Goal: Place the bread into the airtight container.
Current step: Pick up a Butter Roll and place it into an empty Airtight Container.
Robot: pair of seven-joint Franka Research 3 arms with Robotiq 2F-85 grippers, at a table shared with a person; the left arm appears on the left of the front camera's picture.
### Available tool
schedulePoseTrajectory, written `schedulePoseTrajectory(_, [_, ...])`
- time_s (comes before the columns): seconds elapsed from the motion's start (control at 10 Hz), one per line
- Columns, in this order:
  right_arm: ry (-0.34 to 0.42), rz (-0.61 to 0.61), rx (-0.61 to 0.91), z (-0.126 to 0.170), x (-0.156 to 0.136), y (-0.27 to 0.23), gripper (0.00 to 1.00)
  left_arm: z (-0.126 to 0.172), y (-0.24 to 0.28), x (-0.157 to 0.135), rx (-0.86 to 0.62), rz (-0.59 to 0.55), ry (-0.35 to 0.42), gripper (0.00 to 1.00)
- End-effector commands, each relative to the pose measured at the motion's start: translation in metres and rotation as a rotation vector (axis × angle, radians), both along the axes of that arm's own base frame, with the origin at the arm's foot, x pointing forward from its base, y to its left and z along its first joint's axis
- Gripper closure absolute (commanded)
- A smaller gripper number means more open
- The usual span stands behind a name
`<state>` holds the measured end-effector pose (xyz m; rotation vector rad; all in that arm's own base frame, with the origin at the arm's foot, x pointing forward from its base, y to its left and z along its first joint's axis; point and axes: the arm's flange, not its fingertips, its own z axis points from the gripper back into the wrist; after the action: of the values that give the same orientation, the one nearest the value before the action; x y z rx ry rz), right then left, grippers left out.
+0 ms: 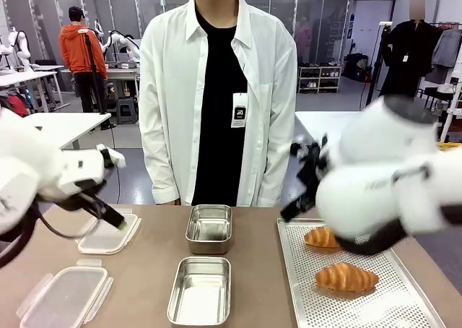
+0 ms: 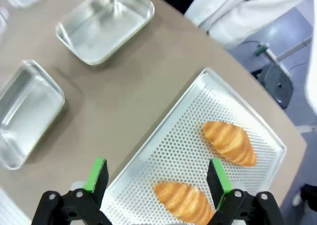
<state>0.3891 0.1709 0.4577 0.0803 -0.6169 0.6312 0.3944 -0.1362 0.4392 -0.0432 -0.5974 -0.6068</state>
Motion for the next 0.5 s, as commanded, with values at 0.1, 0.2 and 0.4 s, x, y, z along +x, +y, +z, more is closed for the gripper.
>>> schedulePoseTrajectory(0.1, [0.084,-0.027,0.056,0.144,-0.034,-0.033,0.00,0.111,0.054,-0.044,-0.070,-0.043,0.078,0.00])
schedulePoseTrajectory(0.2, [0.088,-0.039,0.056,0.184,-0.058,-0.046,0.00,0.149,0.071,-0.066,-0.076,-0.034,0.077,0.00])
schedulePoseTrajectory(0.4, [0.103,-0.074,0.063,0.248,-0.112,-0.079,0.00,0.216,0.103,-0.123,-0.083,-0.025,0.066,0.00])
